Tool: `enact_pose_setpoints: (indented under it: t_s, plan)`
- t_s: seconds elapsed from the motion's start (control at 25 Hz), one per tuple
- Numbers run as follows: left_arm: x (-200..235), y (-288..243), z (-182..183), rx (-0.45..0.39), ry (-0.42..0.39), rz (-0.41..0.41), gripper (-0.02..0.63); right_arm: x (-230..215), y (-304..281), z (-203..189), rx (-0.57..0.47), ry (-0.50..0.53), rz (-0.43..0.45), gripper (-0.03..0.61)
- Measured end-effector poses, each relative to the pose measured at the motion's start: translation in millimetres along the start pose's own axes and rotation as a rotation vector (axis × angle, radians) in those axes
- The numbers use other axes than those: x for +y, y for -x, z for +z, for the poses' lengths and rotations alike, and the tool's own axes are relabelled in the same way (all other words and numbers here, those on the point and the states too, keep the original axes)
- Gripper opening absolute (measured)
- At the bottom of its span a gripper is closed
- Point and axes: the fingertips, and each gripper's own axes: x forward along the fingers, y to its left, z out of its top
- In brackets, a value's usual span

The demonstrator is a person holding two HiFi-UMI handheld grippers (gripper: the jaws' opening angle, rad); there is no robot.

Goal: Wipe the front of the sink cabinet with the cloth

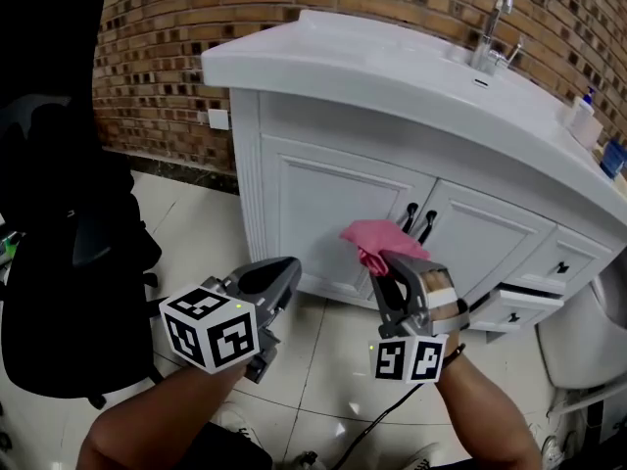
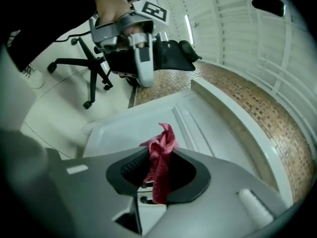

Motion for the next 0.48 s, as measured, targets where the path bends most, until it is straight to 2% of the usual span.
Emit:
enact_pose_setpoints:
  t_s: [0.28, 0.48]
  plan:
    - [4.3, 7.8, -0.9, 0.002, -0.003, -0.01, 0.006, -96.0, -28.3, 15.0, 0.035, 0.048, -0.178, 0.098]
    - [9.8, 9.7, 0.4, -0.005, -0.003, -0.003, 0.006, -109.6, -54.4, 11.7, 0.069, 0.069, -0.184, 0.1]
